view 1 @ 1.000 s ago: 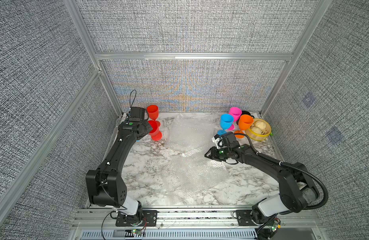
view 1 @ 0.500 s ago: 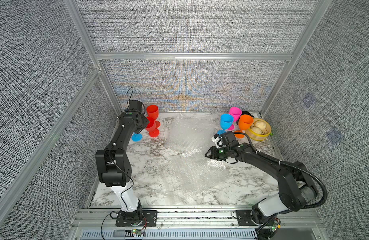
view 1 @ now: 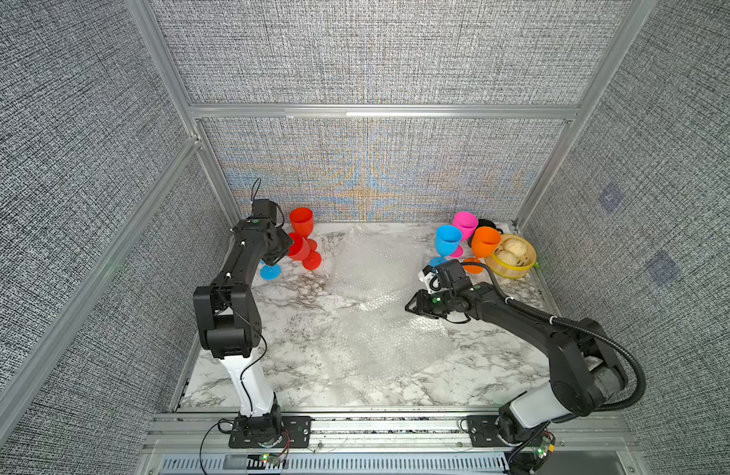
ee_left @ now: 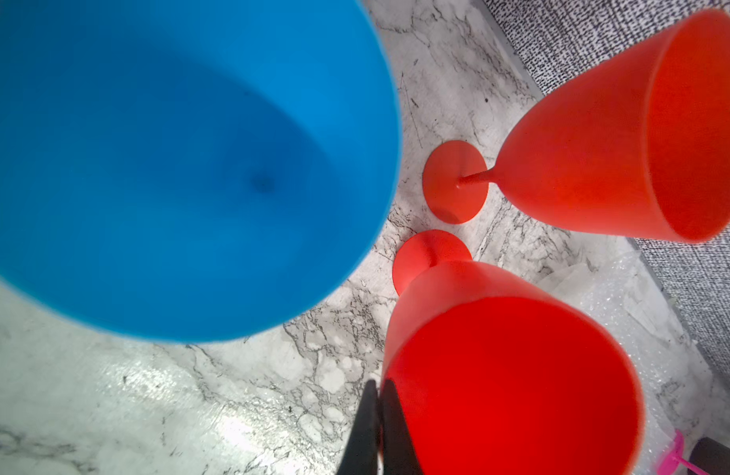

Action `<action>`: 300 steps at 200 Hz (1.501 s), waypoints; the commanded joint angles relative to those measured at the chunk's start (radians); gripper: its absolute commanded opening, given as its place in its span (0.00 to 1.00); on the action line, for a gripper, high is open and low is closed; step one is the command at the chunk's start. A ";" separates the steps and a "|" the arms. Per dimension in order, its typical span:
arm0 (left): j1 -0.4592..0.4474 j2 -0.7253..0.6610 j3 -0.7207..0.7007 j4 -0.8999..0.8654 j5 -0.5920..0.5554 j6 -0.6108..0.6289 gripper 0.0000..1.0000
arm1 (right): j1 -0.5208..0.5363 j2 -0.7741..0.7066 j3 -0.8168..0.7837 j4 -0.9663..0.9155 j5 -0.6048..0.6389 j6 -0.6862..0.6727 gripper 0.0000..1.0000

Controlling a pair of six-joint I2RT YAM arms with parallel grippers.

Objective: Unpack wine glasses from bubble wrap
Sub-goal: Place the wine glass at the center of the board.

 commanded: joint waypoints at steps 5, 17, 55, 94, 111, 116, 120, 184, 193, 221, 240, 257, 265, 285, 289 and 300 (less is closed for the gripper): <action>-0.001 0.019 0.040 -0.058 -0.009 0.017 0.00 | 0.001 0.006 -0.006 0.002 -0.001 -0.001 0.35; 0.001 0.028 0.062 -0.086 -0.018 0.017 0.00 | 0.001 0.006 -0.009 0.004 -0.002 0.000 0.35; 0.001 0.029 0.124 -0.169 -0.045 0.008 0.00 | 0.002 0.014 -0.012 0.013 -0.007 0.009 0.35; 0.001 0.043 0.166 -0.218 -0.055 0.009 0.00 | 0.005 0.023 -0.007 0.017 -0.010 0.011 0.35; 0.001 0.057 0.184 -0.230 -0.055 0.009 0.00 | 0.005 0.025 -0.007 0.020 -0.012 0.014 0.35; 0.001 0.058 0.189 -0.233 -0.052 0.009 0.00 | 0.005 0.025 -0.008 0.019 -0.011 0.014 0.35; 0.002 0.057 0.191 -0.235 -0.052 0.009 0.00 | 0.006 0.026 -0.009 0.020 -0.012 0.014 0.35; 0.001 0.123 0.234 -0.269 -0.050 0.004 0.11 | 0.007 0.015 -0.023 0.019 -0.007 0.012 0.35; 0.001 0.128 0.245 -0.275 -0.048 0.006 0.13 | 0.007 0.017 -0.025 0.020 -0.007 0.011 0.35; 0.001 0.136 0.266 -0.289 -0.041 0.009 0.24 | 0.006 0.023 -0.025 0.023 -0.007 0.009 0.35; 0.001 0.129 0.269 -0.287 -0.037 0.012 0.33 | 0.007 0.027 -0.022 0.027 -0.008 0.011 0.35; 0.001 0.118 0.267 -0.286 -0.036 0.015 0.38 | 0.008 0.027 -0.021 0.027 -0.010 0.012 0.35; 0.001 0.111 0.266 -0.284 -0.032 0.016 0.40 | 0.007 0.023 -0.019 0.025 -0.009 0.012 0.35; 0.001 0.087 0.255 -0.270 -0.017 0.021 0.43 | 0.007 0.018 -0.012 0.012 -0.004 0.003 0.35; 0.002 0.081 0.252 -0.268 -0.015 0.021 0.44 | 0.007 0.016 -0.010 0.008 -0.003 -0.001 0.36; 0.001 0.069 0.245 -0.265 -0.013 0.025 0.46 | 0.007 0.012 -0.002 -0.005 0.000 -0.007 0.35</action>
